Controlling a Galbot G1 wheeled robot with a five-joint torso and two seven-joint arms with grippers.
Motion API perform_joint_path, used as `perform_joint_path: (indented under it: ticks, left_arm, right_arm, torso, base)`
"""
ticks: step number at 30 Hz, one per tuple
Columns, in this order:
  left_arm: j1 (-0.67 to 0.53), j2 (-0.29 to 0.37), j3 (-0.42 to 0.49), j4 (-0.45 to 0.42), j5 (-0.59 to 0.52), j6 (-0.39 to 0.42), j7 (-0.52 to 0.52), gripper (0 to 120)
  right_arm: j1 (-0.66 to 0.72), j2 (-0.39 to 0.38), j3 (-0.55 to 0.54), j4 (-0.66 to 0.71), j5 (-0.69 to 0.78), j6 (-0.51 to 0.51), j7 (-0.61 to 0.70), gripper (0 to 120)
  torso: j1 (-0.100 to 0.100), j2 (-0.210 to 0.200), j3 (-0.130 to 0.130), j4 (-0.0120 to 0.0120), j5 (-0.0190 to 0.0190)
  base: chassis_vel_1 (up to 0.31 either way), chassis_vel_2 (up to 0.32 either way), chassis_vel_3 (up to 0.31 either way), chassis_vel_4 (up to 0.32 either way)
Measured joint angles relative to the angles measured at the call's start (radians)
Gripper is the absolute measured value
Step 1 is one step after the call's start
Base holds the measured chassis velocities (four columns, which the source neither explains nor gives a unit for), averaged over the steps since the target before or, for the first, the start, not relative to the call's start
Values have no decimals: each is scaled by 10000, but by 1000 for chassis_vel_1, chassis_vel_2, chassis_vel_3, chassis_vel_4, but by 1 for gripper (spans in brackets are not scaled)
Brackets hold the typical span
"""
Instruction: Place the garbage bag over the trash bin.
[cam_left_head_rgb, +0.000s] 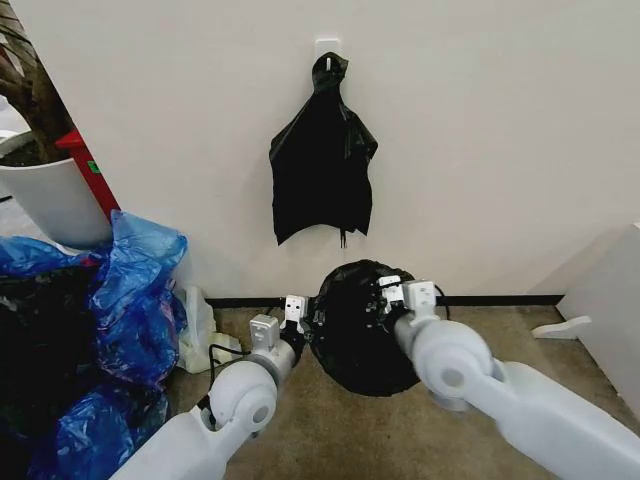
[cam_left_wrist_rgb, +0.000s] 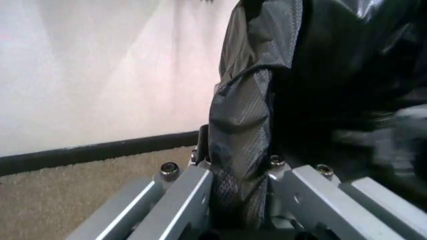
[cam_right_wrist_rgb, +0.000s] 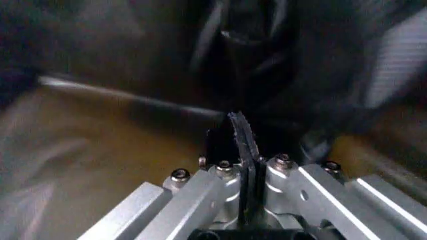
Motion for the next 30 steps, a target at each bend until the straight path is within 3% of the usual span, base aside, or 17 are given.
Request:
perform_joint_path:
  ticks: [14, 24, 30]
  left_arm:
    - [129, 52, -193, -739, 56, 7, 256, 1]
    - [142, -77, -286, -101, 856, -60, 346, 1]
    - [339, -4, -249, -288, 949, -74, 423, 1]
  right_arm:
    - [-11, 784, -452, -990, 249, 452, 972, 0]
    - [460, 228, -595, 916, 1944, 719, 2032, 0]
    - [572, 467, -542, 589, 2002, 817, 2044, 0]
  torso:
    - [-1, 0, -1, 1, 1]
    - [-1, 0, -1, 0, 0]
    - [-1, 0, -1, 2, 4]
  base:
    - [0, 0, 0, 0]
    - [0, 0, 0, 0]
    - [0, 0, 0, 0]
